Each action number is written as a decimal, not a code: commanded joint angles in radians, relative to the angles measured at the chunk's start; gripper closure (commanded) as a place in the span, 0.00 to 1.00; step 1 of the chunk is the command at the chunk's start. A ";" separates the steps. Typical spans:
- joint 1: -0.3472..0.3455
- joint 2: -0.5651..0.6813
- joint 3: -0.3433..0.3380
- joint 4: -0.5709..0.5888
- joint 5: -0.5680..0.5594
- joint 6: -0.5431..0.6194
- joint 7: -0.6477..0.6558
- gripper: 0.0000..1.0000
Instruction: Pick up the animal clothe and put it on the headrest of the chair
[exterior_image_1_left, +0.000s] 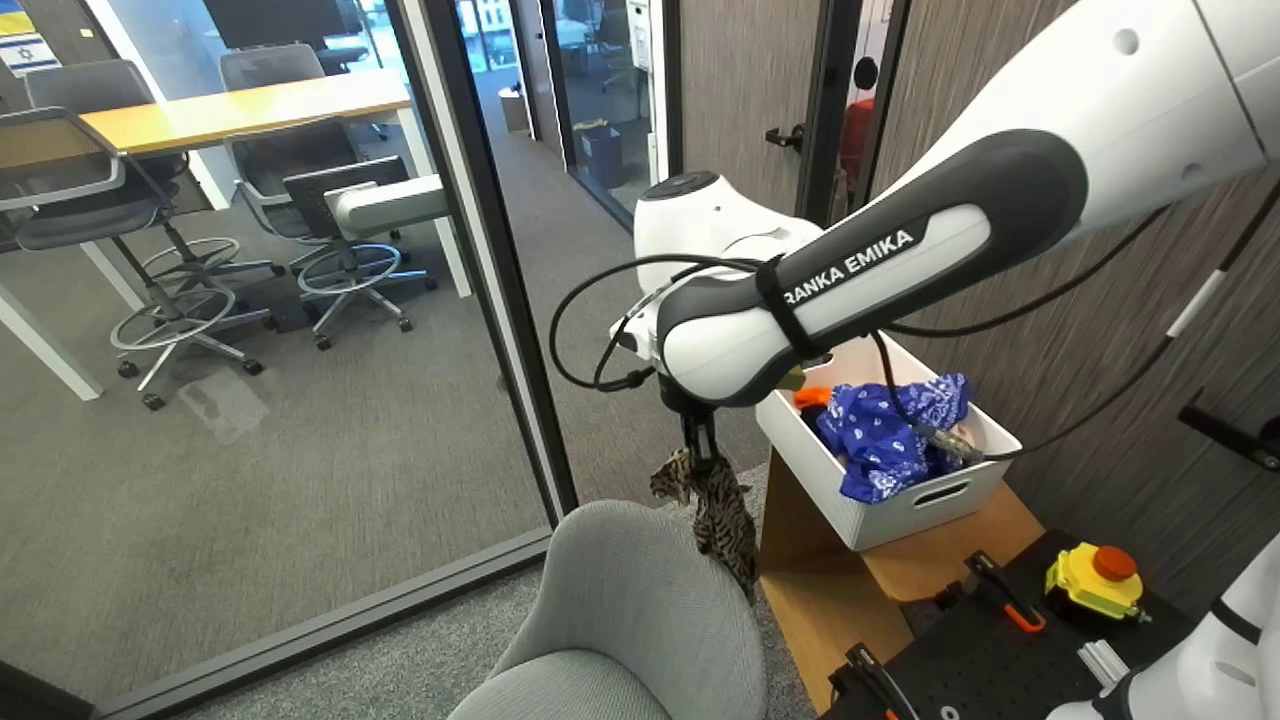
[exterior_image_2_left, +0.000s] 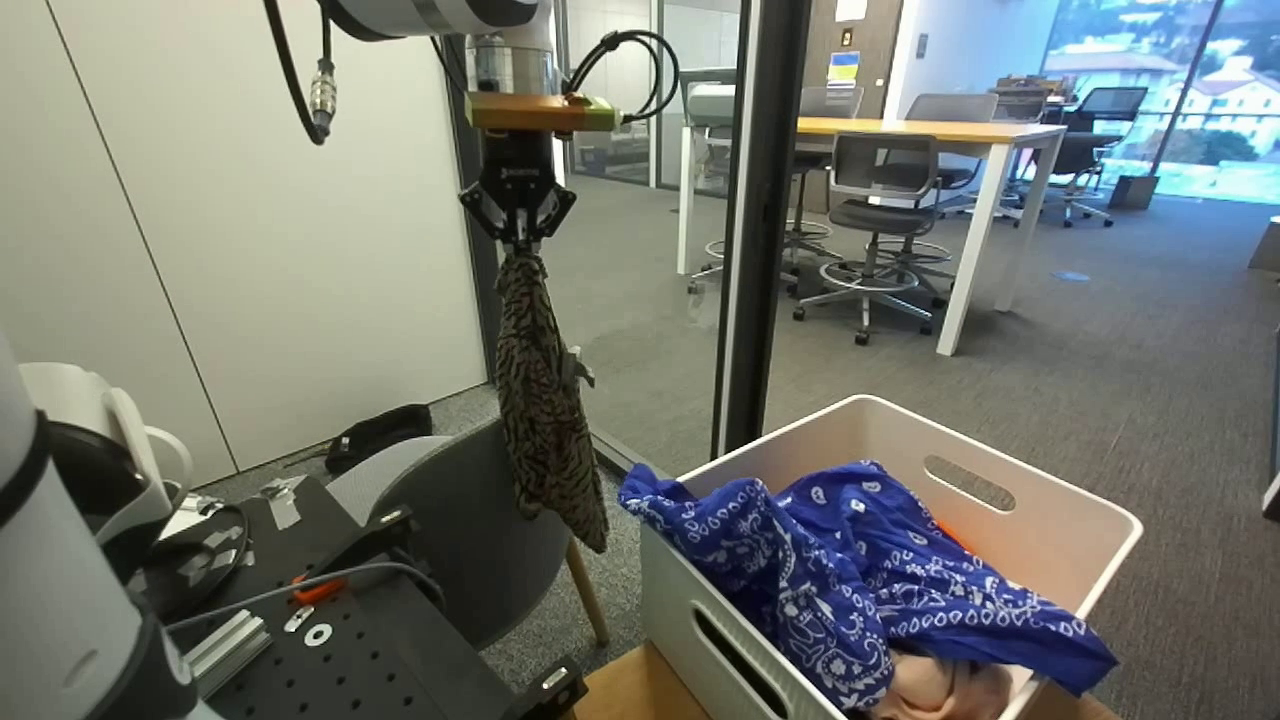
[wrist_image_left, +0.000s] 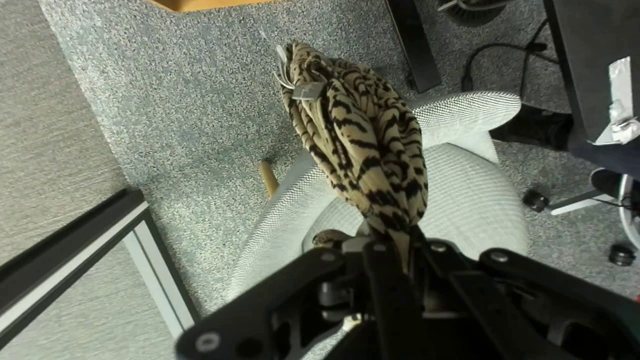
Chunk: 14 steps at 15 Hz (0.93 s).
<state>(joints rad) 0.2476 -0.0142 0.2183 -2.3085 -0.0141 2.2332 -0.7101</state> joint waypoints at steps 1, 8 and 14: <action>0.035 0.030 0.048 0.016 0.014 0.011 -0.011 0.94; 0.091 0.171 0.140 0.082 0.015 0.004 -0.034 0.94; 0.066 0.307 0.162 0.140 0.037 0.017 -0.084 0.94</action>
<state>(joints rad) 0.3374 0.2242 0.3664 -2.2222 -0.0140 2.2372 -0.7498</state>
